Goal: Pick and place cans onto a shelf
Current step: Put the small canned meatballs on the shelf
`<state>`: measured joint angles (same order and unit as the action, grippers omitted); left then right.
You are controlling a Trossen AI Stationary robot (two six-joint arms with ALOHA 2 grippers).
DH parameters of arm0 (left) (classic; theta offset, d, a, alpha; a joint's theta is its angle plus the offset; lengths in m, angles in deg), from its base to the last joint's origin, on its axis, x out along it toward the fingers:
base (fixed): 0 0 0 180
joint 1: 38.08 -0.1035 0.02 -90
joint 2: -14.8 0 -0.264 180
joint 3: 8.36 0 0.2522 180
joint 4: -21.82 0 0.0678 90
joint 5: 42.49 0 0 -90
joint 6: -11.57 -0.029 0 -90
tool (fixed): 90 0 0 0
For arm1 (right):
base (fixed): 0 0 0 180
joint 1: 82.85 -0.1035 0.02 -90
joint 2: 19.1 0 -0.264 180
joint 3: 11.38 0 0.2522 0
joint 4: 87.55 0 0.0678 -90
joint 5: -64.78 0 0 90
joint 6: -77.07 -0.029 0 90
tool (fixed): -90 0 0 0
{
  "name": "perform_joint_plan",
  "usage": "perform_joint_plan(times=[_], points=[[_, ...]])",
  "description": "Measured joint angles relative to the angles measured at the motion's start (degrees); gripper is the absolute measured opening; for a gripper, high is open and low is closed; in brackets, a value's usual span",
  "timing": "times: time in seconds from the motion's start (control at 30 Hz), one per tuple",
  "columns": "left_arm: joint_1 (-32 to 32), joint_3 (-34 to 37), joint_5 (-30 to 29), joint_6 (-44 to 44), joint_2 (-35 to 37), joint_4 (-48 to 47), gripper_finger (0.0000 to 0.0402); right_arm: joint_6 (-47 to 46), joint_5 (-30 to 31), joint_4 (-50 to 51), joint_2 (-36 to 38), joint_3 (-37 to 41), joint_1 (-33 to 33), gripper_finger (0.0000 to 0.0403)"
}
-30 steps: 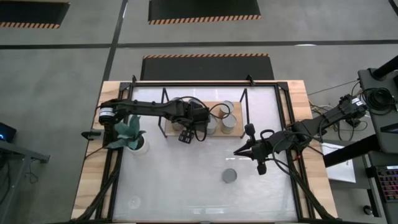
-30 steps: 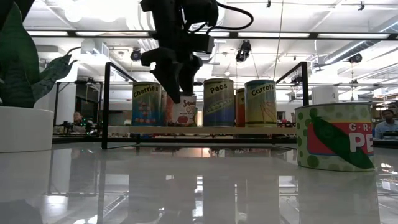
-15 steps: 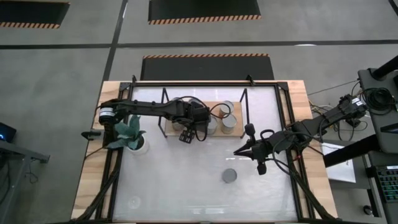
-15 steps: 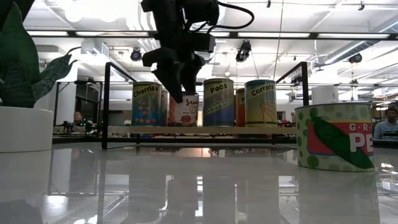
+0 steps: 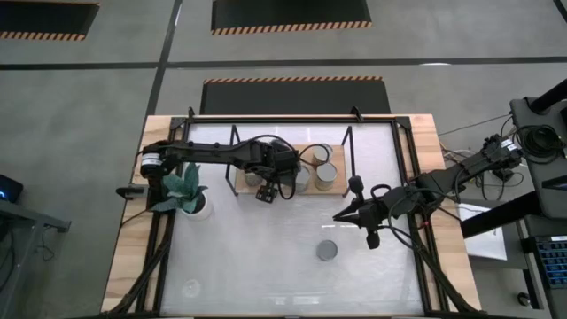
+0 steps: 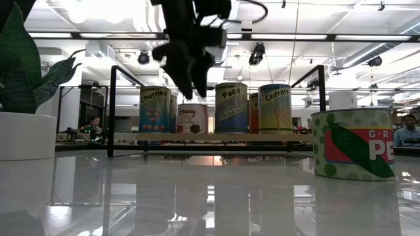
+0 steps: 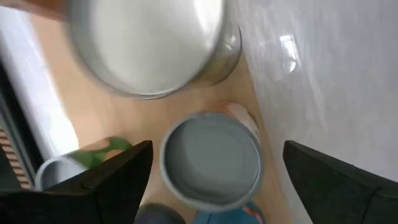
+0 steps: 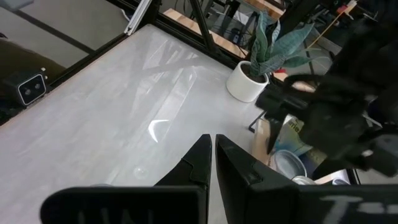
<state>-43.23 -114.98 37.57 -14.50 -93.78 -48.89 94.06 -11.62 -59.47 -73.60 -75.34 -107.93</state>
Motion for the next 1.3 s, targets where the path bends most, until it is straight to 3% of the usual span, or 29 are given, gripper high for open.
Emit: perform_joint_plan(times=[0.23,0.37,0.5,0.87,1.07,1.3], points=[[0.2,-4.1,0.1,6.7,0.5,-5.0,0.0340,-0.1,0.0,0.0,0.0,0.0,0.0,0.0013],[1.4,-3.5,0.0,7.3,0.7,-4.9,0.0311,-0.5,0.0,0.0,0.0,0.0,0.0,0.0013],[1.8,-2.3,0.0,8.0,0.7,-4.7,0.0245,-1.0,0.0,0.3,0.0,0.0,0.0,0.0013],[0.1,-1.6,-3.0,11.1,0.5,-2.8,0.0014,-1.6,0.0,0.4,0.0,0.0,0.0,0.0013],[-0.4,1.9,-3.0,11.2,0.3,0.1,0.0020,-1.6,0.0,0.4,0.0,0.0,0.0,0.0013],[-0.7,4.0,-3.0,11.6,0.3,2.1,0.0001,-1.3,0.0,0.4,0.0,0.1,0.0,0.0013]])
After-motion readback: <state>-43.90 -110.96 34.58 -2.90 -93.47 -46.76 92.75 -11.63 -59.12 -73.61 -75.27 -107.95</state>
